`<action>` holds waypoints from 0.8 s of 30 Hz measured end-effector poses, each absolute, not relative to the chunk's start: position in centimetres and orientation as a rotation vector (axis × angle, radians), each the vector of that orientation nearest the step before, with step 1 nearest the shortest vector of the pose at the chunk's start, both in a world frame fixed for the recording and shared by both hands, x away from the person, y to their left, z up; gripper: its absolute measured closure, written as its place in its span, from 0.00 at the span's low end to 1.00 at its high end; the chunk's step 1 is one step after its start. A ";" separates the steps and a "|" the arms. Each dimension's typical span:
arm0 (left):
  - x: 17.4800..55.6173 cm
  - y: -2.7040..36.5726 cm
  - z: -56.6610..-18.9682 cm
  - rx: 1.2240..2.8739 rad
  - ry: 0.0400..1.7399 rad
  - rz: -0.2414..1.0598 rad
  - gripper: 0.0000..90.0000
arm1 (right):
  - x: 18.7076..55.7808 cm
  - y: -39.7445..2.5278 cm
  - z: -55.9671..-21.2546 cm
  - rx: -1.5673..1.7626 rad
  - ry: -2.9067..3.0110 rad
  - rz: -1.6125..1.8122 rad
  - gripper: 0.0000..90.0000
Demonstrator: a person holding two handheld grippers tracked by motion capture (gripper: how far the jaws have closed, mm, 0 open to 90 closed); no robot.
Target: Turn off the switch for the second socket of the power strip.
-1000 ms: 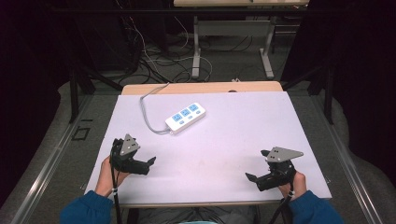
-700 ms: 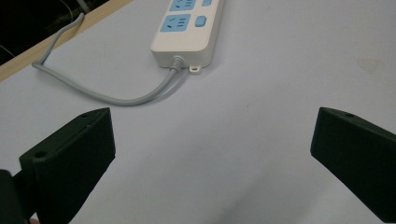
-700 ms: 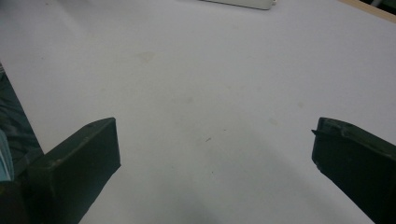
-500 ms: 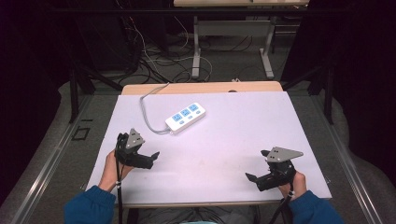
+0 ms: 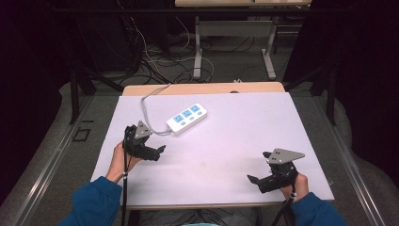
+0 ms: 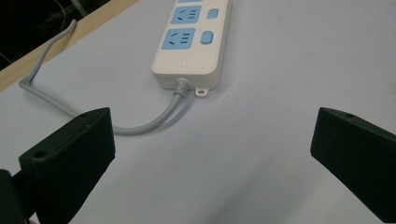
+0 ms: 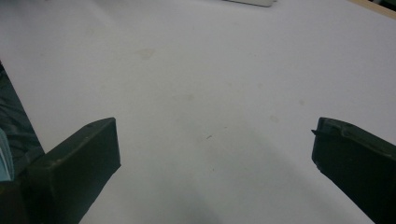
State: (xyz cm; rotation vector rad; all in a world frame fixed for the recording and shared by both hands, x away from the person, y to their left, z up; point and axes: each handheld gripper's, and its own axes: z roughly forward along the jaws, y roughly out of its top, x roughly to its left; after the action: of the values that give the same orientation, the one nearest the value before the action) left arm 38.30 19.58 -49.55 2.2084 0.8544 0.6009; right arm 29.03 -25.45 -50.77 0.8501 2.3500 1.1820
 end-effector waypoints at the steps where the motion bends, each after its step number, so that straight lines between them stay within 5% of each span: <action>1: 38.5 19.5 -49.5 2.206 0.850 0.609 0.00 | 29.0 -25.4 -50.8 0.847 2.349 1.181 0.01; 24: 42.2 17.8 -47.7 2.209 0.865 0.587 0.00 | 29.1 -25.5 -50.9 0.842 2.371 1.171 0.01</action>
State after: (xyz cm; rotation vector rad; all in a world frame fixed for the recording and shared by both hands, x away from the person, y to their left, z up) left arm 42.23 17.80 -47.68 2.2095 0.8650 0.5873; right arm 29.14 -25.51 -50.89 0.8418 2.3708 1.1712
